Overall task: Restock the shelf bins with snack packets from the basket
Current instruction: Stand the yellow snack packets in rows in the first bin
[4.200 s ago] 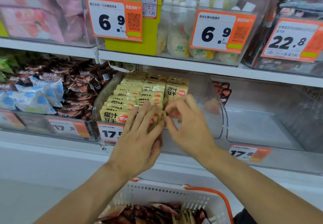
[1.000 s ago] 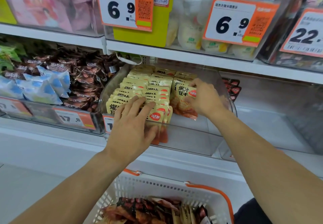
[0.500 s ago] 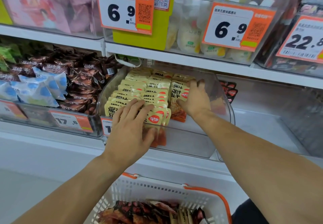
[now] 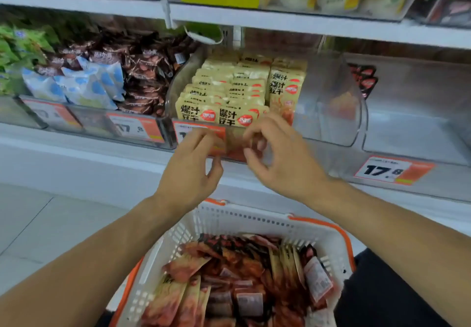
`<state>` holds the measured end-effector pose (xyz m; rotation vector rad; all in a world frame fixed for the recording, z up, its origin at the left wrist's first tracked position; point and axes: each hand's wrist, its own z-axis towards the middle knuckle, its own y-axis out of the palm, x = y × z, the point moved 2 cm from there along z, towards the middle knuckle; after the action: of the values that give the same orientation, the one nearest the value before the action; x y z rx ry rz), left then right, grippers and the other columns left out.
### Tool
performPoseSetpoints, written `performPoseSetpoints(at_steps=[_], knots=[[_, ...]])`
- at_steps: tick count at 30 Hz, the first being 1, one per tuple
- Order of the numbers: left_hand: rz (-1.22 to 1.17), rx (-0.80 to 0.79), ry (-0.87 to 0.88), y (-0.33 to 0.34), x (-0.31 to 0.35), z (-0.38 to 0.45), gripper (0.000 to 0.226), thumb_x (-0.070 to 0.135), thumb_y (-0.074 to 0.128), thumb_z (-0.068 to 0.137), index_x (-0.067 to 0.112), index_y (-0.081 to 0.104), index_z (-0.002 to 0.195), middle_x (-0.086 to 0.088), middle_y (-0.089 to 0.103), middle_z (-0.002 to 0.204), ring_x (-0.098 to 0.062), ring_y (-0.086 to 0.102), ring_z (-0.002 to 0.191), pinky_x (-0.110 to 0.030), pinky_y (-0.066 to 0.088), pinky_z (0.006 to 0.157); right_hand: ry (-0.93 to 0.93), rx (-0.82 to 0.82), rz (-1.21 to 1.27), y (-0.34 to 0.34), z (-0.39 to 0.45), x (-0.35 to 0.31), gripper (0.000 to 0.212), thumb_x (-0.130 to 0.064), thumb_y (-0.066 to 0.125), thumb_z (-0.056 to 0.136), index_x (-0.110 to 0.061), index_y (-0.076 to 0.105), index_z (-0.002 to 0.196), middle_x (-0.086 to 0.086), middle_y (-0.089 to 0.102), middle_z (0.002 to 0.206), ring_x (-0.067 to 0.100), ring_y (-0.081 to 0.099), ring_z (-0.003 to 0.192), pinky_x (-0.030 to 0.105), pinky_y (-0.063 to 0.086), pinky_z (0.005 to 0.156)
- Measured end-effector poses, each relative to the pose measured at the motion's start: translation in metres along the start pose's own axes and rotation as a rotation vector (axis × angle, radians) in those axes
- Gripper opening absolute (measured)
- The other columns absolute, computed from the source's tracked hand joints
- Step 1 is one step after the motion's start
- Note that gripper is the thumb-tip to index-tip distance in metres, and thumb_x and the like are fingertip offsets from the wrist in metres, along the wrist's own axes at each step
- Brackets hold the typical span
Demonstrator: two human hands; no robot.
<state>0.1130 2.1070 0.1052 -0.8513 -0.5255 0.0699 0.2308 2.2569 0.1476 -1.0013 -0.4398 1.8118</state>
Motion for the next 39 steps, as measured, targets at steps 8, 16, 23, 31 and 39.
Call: performPoseSetpoints(at_steps=[8,16,23,31,39], knots=[[0.046,-1.068,-0.683,0.05,-0.056,-0.168,0.04,0.038,0.056,0.095,0.02,0.051,0.13,0.002,0.053,0.133,-0.018,0.052,0.118,-0.029,0.041,0.095,0.504,-0.747,0.061,0.154,-0.115,0.011,0.015,-0.013,0.057,0.089,-0.012,0.059,0.105,0.005,0.061,0.103,0.025,0.057,0.097,0.044,0.05,0.087],[0.145,-0.936,-0.731,0.08,-0.07,-0.253,0.077,0.06,0.03,0.09,0.022,0.024,0.156,-0.009,0.024,0.161,-0.03,0.019,0.15,-0.042,0.021,0.121,0.956,-0.822,0.207,0.216,-0.219,0.01,0.026,-0.024,0.063,0.09,-0.017,0.057,0.115,0.003,0.061,0.114,0.023,0.059,0.104,0.037,0.051,0.087],[0.165,-0.991,-0.652,0.089,-0.061,-0.257,0.049,0.051,0.042,0.099,0.04,0.042,0.147,0.002,0.036,0.151,-0.027,0.034,0.139,-0.04,0.034,0.114,1.251,-0.611,0.324,0.231,-0.227,0.014,0.047,-0.046,0.07,0.088,-0.014,0.053,0.119,-0.004,0.056,0.102,0.017,0.057,0.101,0.028,0.045,0.085],[0.05,-1.127,-0.651,0.091,-0.054,-0.256,0.038,0.061,0.045,0.087,0.053,0.06,0.12,0.014,0.055,0.13,-0.022,0.041,0.132,-0.049,0.027,0.115,1.375,-0.504,0.411,0.251,-0.232,0.009,0.072,-0.038,0.089,0.071,-0.011,0.049,0.124,0.003,0.065,0.105,0.017,0.061,0.096,0.026,0.046,0.08],[-0.009,-0.554,-1.096,0.087,-0.054,-0.234,0.036,0.021,0.065,0.093,0.009,0.056,0.126,-0.005,0.063,0.113,-0.02,0.06,0.099,-0.026,0.045,0.079,1.377,-0.568,0.456,0.244,-0.235,0.01,0.054,-0.004,0.083,0.074,-0.01,0.052,0.118,-0.003,0.061,0.084,0.011,0.057,0.08,0.018,0.045,0.063]])
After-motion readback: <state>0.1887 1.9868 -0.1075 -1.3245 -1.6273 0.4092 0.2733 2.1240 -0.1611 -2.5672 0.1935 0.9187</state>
